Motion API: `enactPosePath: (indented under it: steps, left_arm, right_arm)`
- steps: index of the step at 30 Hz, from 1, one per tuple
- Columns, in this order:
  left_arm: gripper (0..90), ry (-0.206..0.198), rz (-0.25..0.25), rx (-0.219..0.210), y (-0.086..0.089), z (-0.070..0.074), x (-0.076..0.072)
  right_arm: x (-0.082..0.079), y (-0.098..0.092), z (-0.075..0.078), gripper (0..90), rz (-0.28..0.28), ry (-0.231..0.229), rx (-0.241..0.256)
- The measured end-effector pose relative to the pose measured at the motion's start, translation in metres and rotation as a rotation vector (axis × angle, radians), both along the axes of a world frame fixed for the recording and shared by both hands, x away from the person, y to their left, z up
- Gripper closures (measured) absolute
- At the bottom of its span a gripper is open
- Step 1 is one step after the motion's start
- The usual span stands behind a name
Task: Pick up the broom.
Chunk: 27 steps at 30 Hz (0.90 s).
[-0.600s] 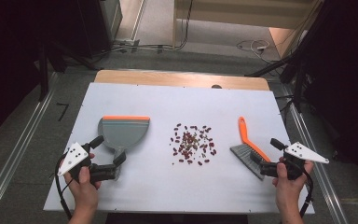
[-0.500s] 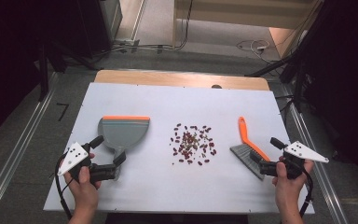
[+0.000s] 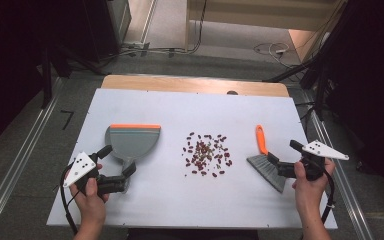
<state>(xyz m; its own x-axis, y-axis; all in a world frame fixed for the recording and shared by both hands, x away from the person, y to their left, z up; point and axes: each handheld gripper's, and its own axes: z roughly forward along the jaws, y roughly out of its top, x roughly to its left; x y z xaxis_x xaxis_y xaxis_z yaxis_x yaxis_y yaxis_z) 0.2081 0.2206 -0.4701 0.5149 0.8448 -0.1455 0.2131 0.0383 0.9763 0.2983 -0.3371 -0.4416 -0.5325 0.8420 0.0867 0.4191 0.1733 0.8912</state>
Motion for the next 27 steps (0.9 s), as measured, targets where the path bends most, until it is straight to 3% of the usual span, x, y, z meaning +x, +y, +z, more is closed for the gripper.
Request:
enactPosePath:
  steps: [4,8,14,18,22,26,27]
  left_arm:
    - [0.0,0.01,-0.017,0.006,-0.001,-0.002,0.001]
    - [0.0,0.013,-0.027,0.003,-0.002,-0.003,0.003]
    - [0.0,0.03,-0.033,-0.014,-0.003,-0.005,0.009]
    - [0.0,0.03,-0.042,-0.005,-0.006,-0.005,0.007]
    - [0.0,0.032,-0.04,-0.012,-0.005,-0.005,0.007]
    - [0.0,0.033,-0.039,-0.009,-0.006,-0.005,0.008]
    - [0.0,0.033,-0.039,-0.009,-0.006,-0.005,0.008]
  right_arm:
    - [0.01,-0.003,0.001,0.0,-0.025,0.038,0.008]
    - [0.027,0.0,0.003,0.0,-0.03,0.106,-0.027]
    - [0.059,0.005,-0.007,4.8,-0.032,0.249,-0.069]
    - [0.074,0.011,-0.017,13.6,-0.057,0.324,-0.123]
    - [0.083,0.019,-0.026,31.9,-0.11,0.421,-0.154]
    - [0.085,0.03,-0.031,37.4,-0.148,0.436,-0.253]
    - [0.085,0.03,-0.031,38.6,-0.145,0.442,-0.257]
